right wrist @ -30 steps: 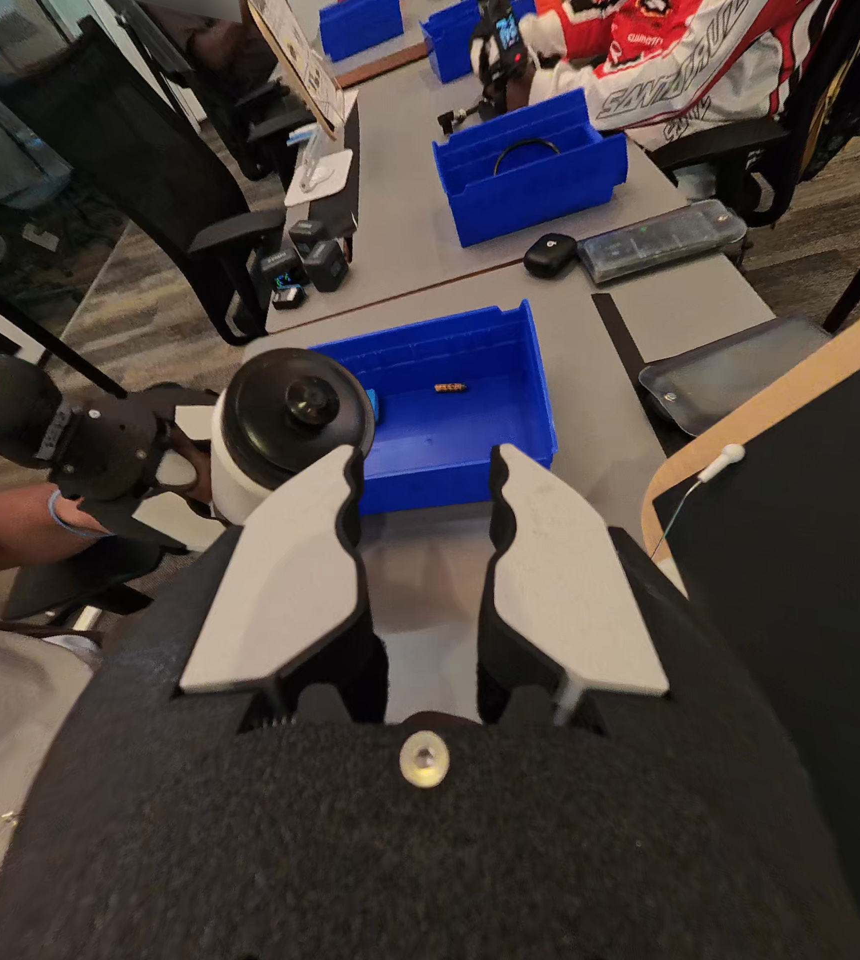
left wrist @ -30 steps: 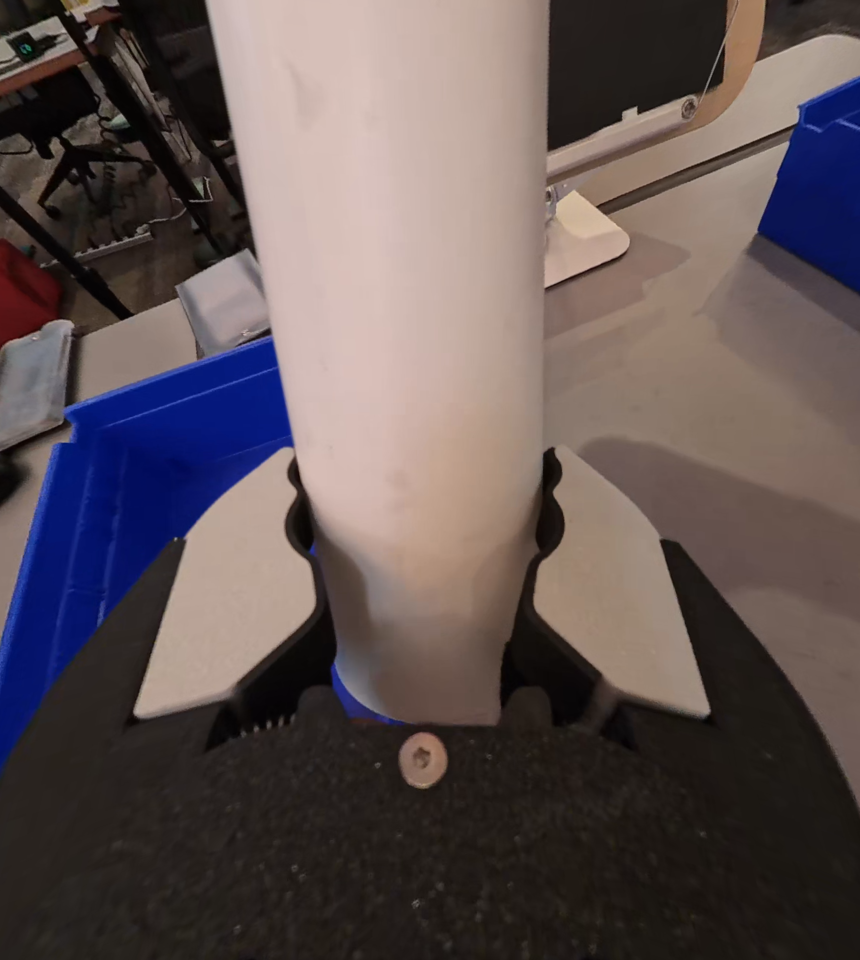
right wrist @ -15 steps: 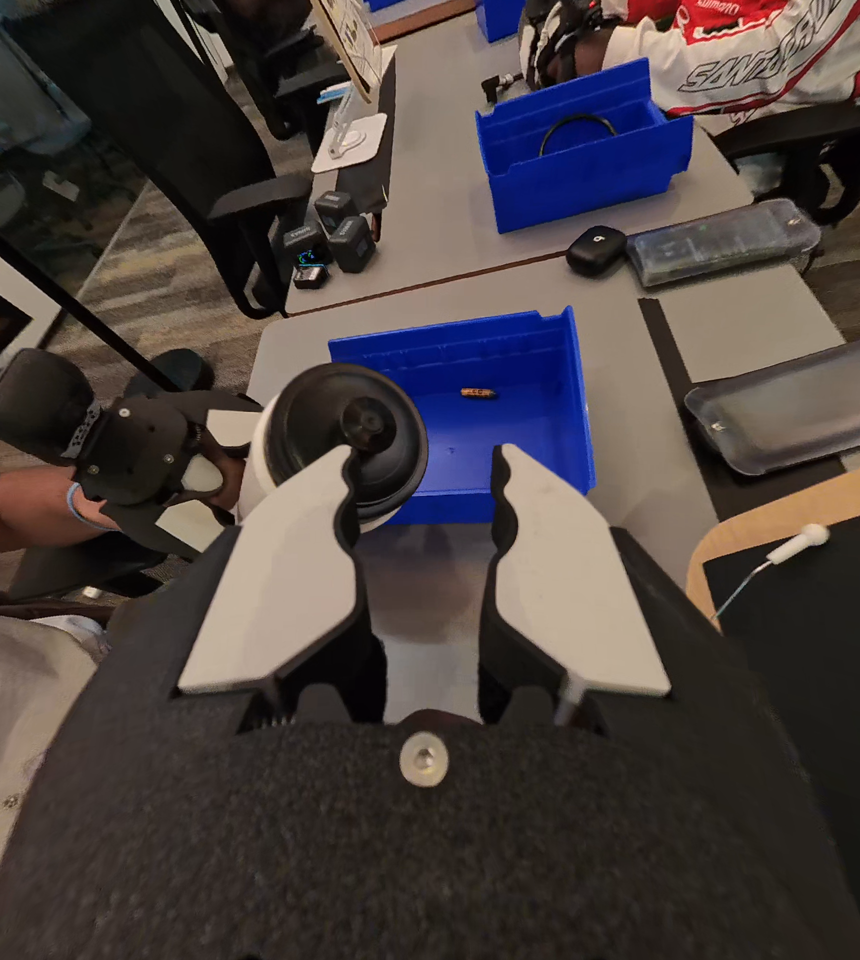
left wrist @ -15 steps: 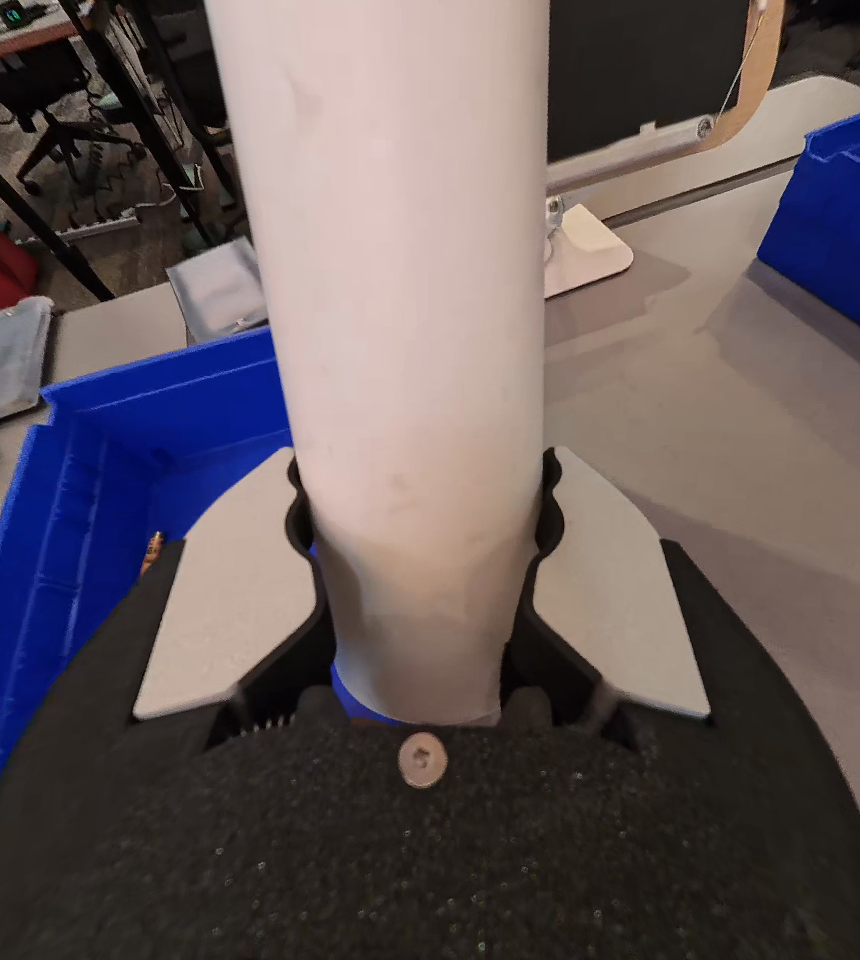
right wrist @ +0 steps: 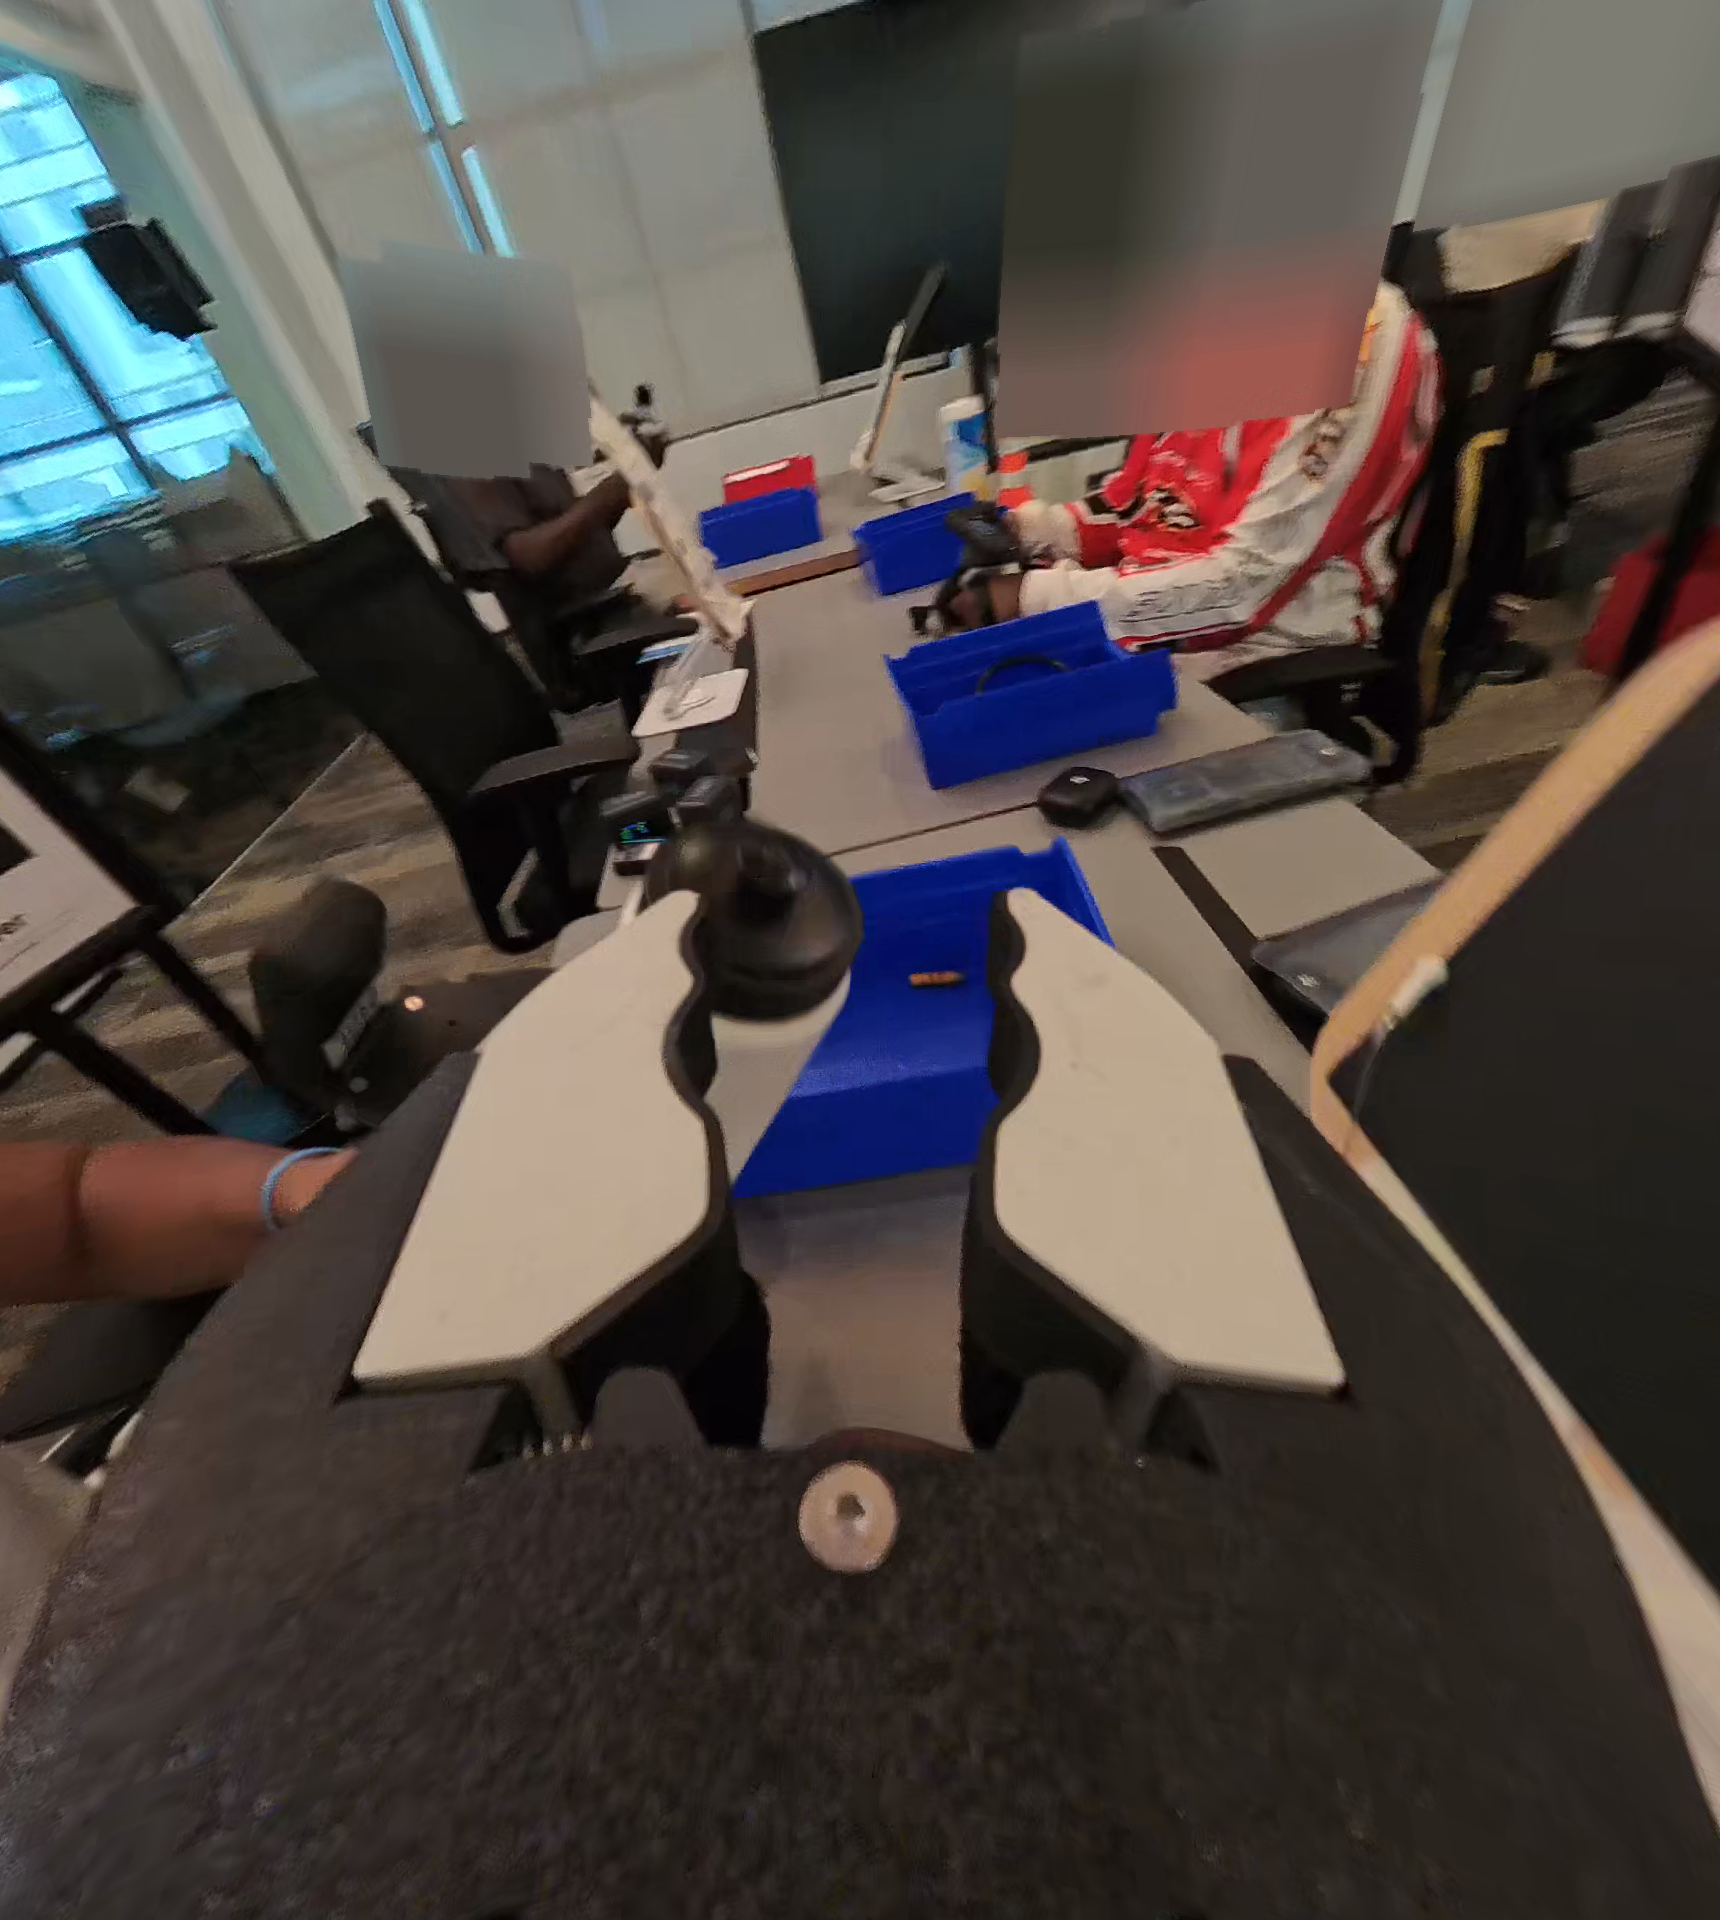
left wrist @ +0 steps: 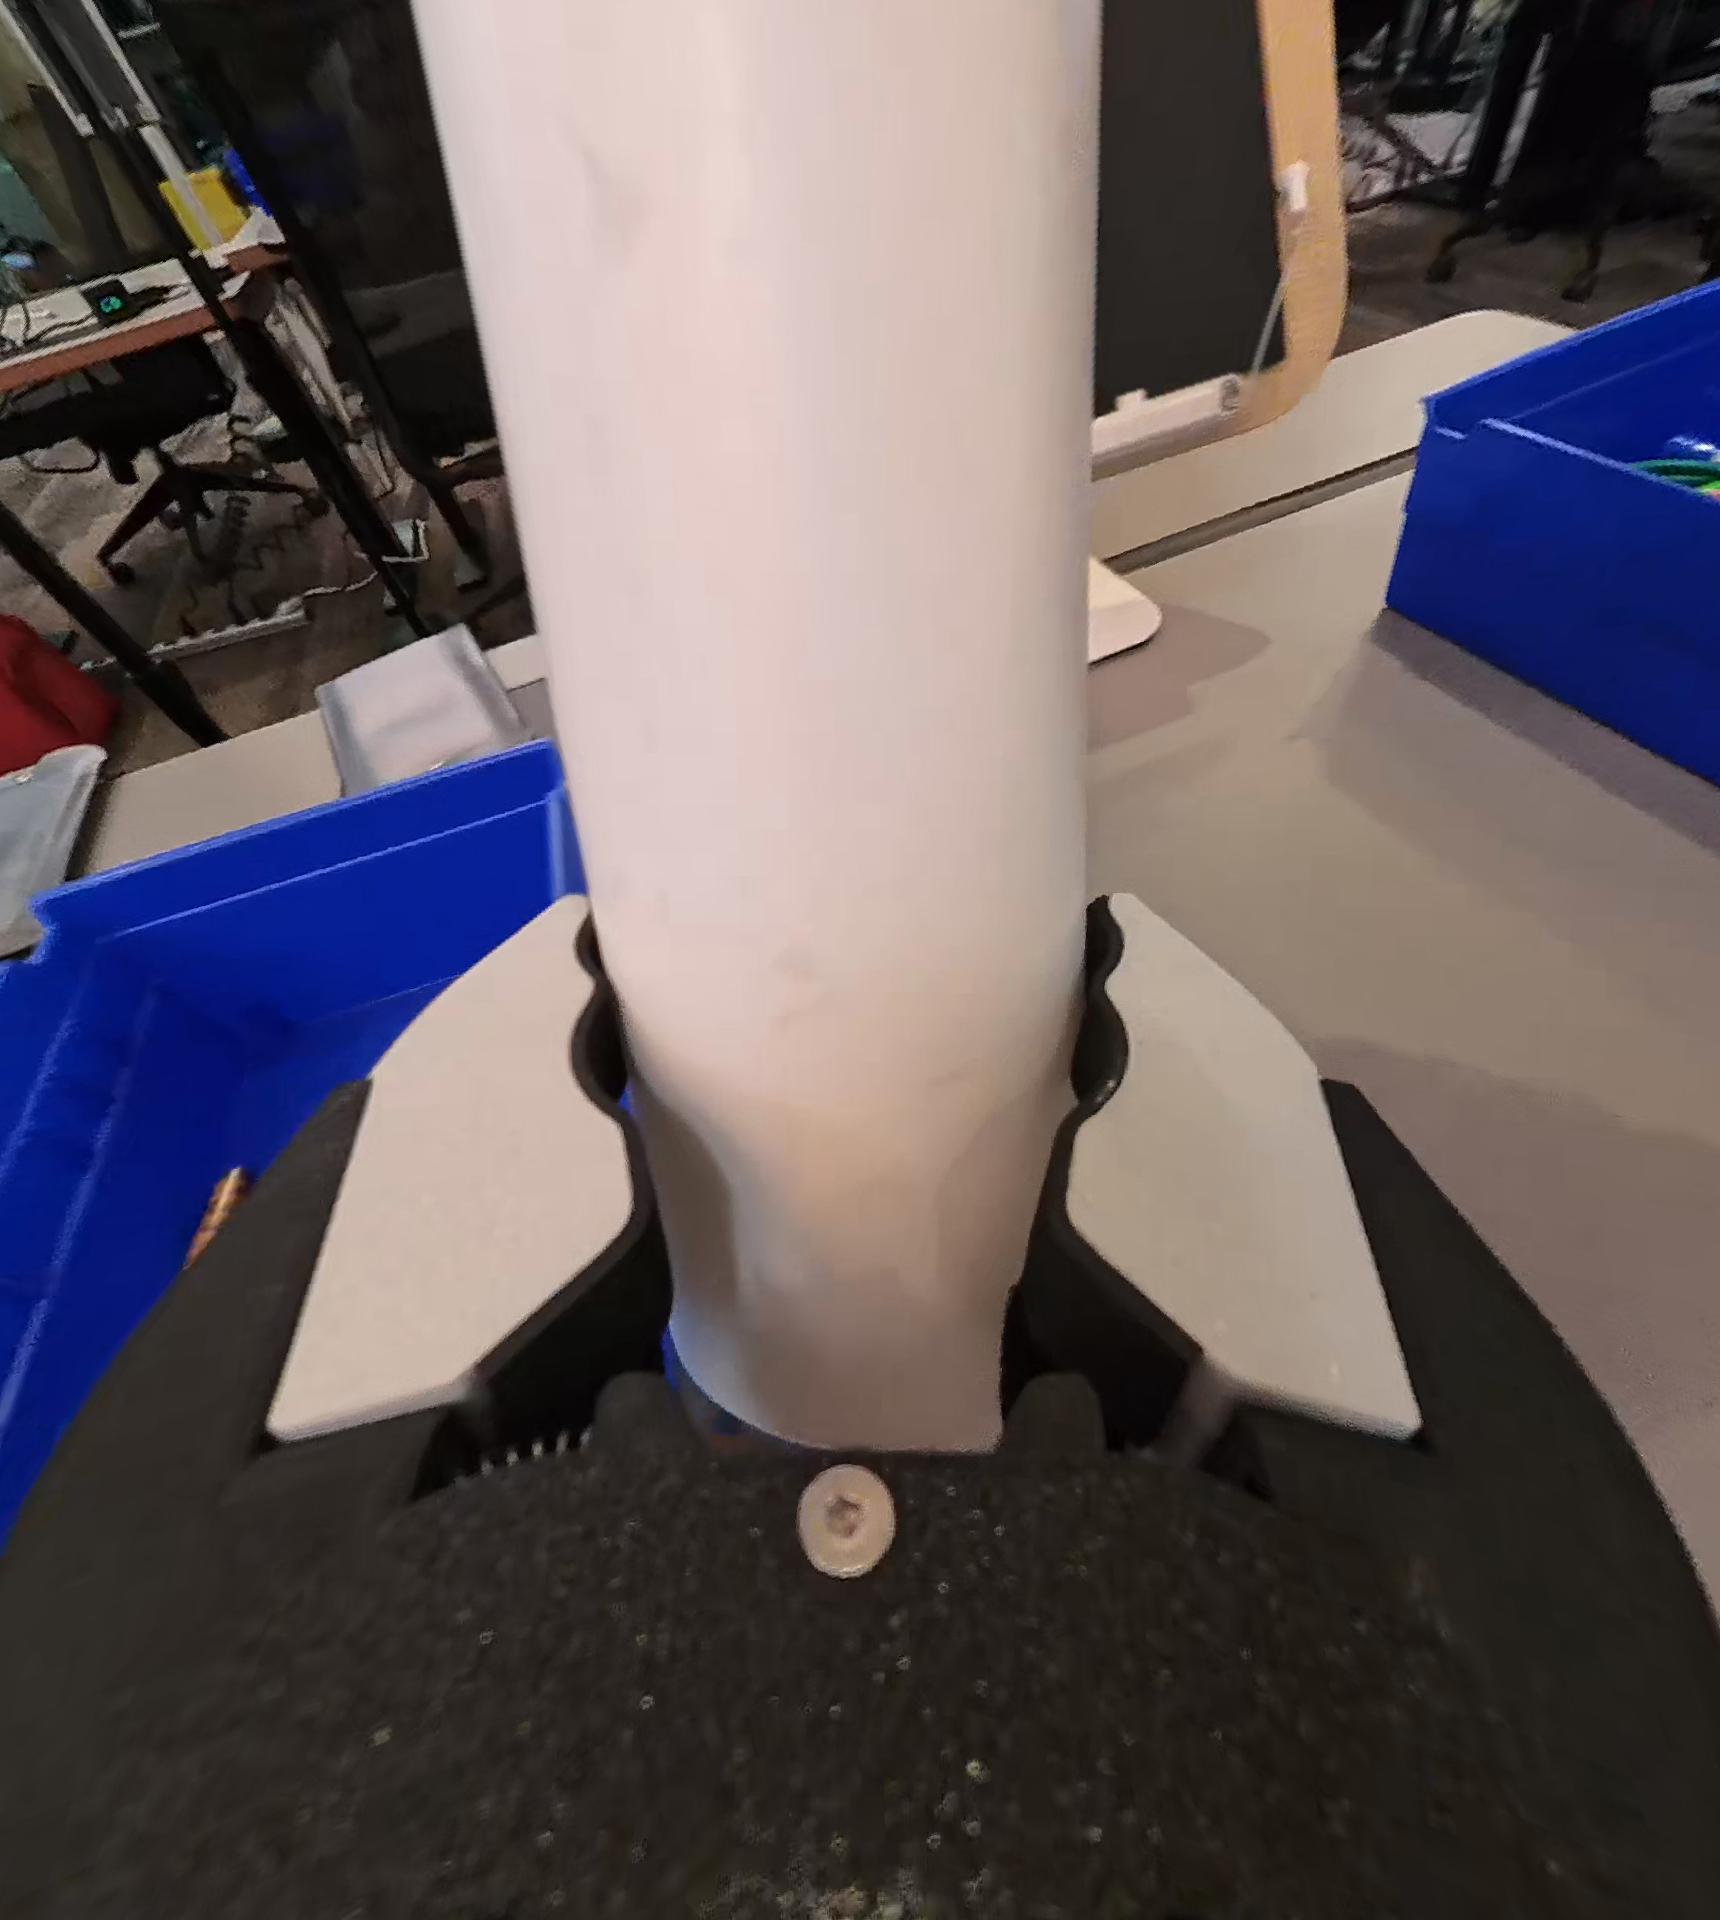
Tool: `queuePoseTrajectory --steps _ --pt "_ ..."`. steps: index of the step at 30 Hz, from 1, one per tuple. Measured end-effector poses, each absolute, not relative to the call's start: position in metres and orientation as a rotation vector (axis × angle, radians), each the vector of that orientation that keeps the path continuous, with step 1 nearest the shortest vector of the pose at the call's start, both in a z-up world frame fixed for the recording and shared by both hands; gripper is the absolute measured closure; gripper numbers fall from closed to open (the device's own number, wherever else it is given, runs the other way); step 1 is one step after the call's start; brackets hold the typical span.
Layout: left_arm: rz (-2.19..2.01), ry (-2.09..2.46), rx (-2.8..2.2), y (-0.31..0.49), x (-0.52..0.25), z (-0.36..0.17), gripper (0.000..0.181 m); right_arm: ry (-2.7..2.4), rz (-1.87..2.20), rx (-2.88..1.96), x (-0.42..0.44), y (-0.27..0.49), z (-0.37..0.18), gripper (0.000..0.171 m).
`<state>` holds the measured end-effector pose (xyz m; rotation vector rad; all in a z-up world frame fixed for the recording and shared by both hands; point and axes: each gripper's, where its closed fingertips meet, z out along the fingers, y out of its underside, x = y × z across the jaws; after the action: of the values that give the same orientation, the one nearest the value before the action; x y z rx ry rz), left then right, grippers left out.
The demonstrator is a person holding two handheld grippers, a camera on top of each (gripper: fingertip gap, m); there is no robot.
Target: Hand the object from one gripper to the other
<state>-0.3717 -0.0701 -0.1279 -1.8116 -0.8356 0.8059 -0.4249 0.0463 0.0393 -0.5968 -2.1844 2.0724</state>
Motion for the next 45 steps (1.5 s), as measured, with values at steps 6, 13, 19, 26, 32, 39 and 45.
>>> queuePoseTrajectory --steps 6,13,19,26,32,39,45 --pt "0.764 -0.794 -1.798 -0.03 -0.366 -0.155 0.096 -1.922 2.035 -0.896 -0.369 0.104 -0.062 0.108" --pt "0.862 -0.78 -1.86 -0.008 -0.373 -0.185 0.096 -1.958 1.96 -1.044 -0.287 0.084 -0.179 0.1" --pt "0.865 -0.818 -1.853 -0.005 -0.38 -0.182 0.096 -1.945 1.986 -1.095 -0.267 0.082 -0.205 0.099" --pt "0.85 -0.824 -1.859 -0.002 -0.385 -0.195 0.096 -1.839 2.021 -1.102 -0.306 0.08 -0.181 0.088" --pt "0.826 -0.815 -1.852 0.001 -0.38 -0.197 0.096 -1.91 2.158 -1.072 -0.346 0.044 -0.142 0.08" --pt "0.869 -0.75 -1.836 0.012 -0.372 -0.195 0.096 -1.89 2.321 -1.143 -0.371 0.014 -0.133 0.078" --pt "0.869 -0.724 -1.837 0.025 -0.361 -0.2 0.095 -1.883 2.398 -1.178 -0.375 0.011 -0.142 0.08"
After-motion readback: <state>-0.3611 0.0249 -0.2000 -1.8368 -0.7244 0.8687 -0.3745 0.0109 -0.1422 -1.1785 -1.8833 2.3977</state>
